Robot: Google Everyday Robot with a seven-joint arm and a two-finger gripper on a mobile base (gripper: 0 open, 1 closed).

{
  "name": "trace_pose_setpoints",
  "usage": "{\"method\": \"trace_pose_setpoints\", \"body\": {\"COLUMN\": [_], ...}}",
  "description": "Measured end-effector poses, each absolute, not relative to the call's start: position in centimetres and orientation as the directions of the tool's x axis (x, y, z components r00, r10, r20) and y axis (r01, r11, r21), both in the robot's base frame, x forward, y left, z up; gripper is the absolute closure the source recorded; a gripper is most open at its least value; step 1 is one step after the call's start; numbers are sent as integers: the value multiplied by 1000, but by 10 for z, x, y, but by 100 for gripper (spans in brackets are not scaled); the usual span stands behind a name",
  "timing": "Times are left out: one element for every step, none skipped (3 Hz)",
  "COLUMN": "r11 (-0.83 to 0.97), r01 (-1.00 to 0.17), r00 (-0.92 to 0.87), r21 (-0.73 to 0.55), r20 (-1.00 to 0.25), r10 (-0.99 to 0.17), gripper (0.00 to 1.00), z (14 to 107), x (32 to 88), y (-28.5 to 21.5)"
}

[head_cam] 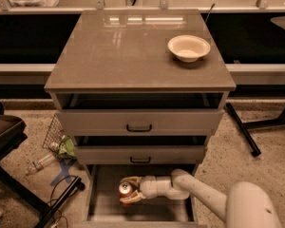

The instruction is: Pick coke can from bottom drawer and place on counter

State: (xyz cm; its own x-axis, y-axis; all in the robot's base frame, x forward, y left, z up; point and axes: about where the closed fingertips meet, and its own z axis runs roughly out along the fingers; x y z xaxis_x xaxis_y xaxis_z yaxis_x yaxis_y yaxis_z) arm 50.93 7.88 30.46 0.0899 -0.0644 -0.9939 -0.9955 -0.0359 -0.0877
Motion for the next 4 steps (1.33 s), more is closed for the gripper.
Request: {"method": "trace_pose_setpoints", "body": {"r11": [64, 89, 124, 172], "r01": [-993, -994, -992, -985], "r00": [95, 58, 31, 16], "r21": [-97, -58, -29, -14], "r20": [-995, -998, -999, -1000], "r10": [-29, 3, 18, 13], "gripper": [100, 100, 100, 100], "z": [389, 463, 525, 578], "x": [512, 495, 486, 486], "y": [51, 41, 28, 15]}}
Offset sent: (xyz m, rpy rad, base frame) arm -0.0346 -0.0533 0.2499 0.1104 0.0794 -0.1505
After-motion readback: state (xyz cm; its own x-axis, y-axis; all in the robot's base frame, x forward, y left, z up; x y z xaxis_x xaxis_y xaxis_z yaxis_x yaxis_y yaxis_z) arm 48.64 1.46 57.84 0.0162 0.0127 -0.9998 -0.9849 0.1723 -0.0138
